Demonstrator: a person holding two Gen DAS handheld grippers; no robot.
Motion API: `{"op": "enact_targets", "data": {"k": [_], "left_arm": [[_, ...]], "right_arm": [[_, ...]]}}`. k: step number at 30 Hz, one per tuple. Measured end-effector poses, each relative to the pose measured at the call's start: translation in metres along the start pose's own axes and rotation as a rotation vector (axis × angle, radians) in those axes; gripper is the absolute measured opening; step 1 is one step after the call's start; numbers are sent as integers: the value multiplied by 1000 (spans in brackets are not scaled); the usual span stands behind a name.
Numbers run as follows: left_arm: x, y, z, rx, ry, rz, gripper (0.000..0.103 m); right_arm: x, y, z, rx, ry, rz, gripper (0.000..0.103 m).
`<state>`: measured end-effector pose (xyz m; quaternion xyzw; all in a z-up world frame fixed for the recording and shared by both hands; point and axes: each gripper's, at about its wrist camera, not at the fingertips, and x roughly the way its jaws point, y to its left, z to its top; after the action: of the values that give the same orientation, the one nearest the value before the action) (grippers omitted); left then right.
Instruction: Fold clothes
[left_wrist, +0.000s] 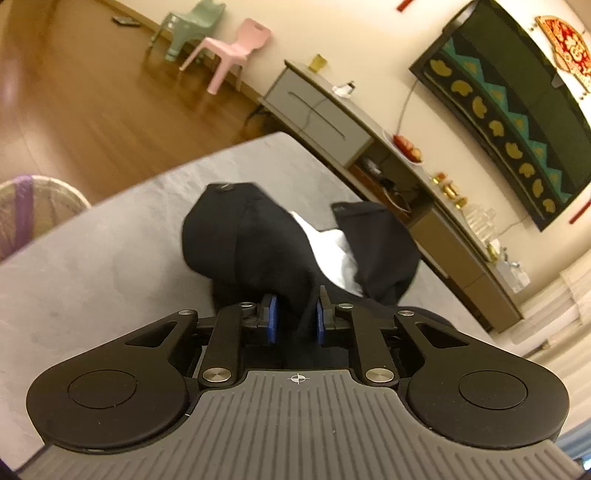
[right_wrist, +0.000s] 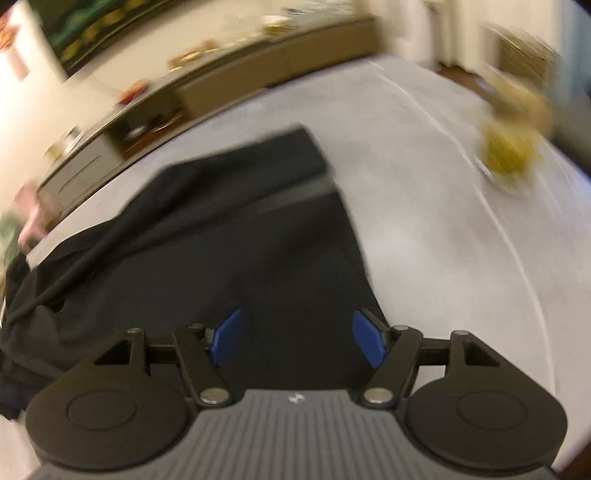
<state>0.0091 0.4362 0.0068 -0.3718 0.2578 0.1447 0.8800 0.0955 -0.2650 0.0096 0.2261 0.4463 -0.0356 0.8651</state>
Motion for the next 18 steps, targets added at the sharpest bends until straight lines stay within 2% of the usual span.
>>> {"op": "enact_targets", "data": {"k": [5,8,10,11,15,16,18], "left_arm": [[11,-14,-7,46,28,-6,14],[22,-17,-13,75,66,5,15],[25,-15,-16,85,85,7,15],[25,-15,-17,91,92,4,15],[13,-17,-16,120,59,8,15],[6,-19,-14,128,41,-2,15],[-8,-25,-8,147,6,-37,16]], "right_arm": [[-9,-34,-27,210,13,47,70],[10,-32,-20,220,-22,-23,57],[18,-21,-11,190,-23,2,2],[15,-14,-8,161,-61,26,2],[-44,10,1,-41,-370,-37,1],[-57,5,4,-23,-385,-42,1],[-65,-15,6,16,-327,-74,1]]}}
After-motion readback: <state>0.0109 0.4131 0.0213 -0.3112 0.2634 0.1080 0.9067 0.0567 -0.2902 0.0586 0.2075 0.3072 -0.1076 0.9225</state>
